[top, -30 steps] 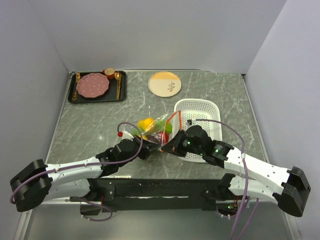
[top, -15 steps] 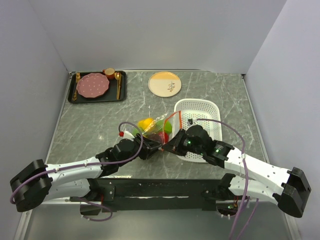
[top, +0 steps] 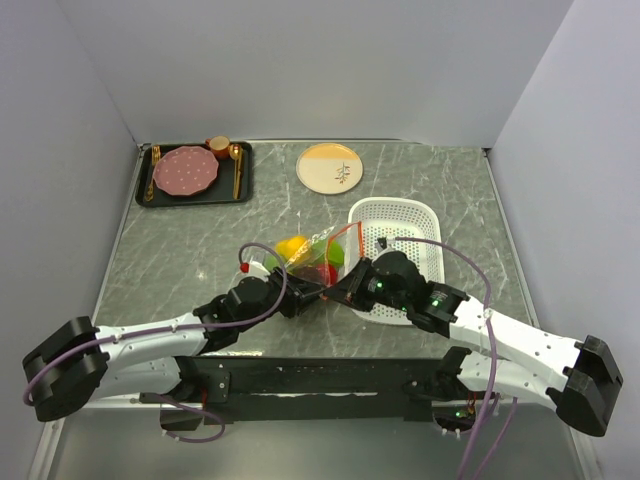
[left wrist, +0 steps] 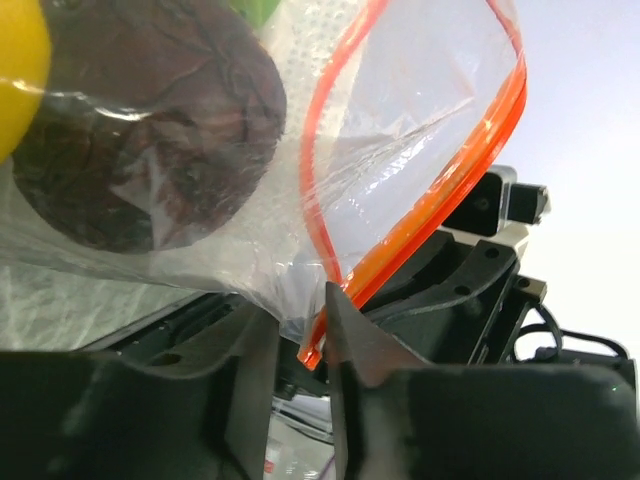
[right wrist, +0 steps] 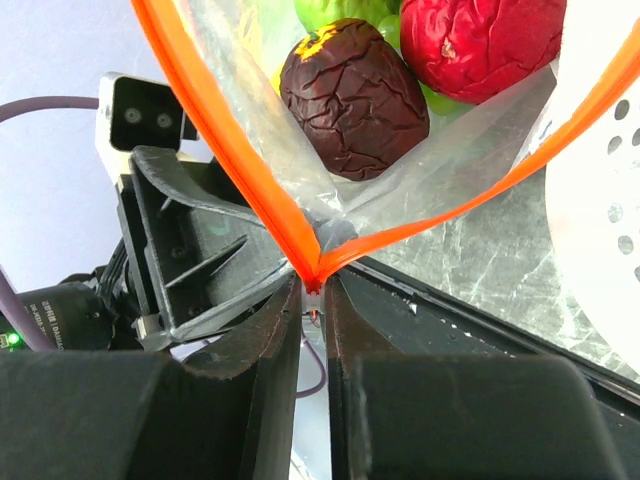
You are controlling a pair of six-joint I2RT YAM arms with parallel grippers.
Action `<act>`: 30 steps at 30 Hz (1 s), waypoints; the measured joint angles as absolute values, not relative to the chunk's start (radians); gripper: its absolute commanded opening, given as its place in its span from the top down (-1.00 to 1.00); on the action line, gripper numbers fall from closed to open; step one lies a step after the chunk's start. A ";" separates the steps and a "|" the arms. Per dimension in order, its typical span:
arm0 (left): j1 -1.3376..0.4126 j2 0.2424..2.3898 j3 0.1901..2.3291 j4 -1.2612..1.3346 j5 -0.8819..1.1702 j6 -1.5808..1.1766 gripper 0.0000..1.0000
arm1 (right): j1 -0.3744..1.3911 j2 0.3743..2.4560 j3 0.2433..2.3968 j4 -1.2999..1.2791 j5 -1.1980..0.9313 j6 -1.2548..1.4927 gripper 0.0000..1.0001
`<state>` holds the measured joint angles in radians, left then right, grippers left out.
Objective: Place the food in the zip-top bag and seal the zipper
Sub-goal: Zip the zipper food storage bag at the center of the board.
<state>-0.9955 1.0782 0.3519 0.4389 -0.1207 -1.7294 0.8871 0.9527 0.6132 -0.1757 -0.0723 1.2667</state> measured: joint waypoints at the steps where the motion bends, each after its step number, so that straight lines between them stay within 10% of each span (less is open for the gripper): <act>1: -0.995 1.085 0.352 0.445 -0.121 -1.734 0.74 | 0.887 0.952 0.613 -0.176 -0.072 1.266 0.81; 4: -0.995 1.097 0.352 0.453 -0.120 -1.740 0.98 | 0.887 0.951 0.611 -0.181 -0.072 1.264 0.81; 30: -0.997 0.952 0.299 0.376 -0.123 -1.750 0.99 | 0.850 0.933 0.601 -0.168 -0.070 1.237 0.79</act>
<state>-0.9974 0.9520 0.2989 0.3759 -0.1230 -1.7504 0.8497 0.9333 0.6006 -0.1680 -0.0704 1.2366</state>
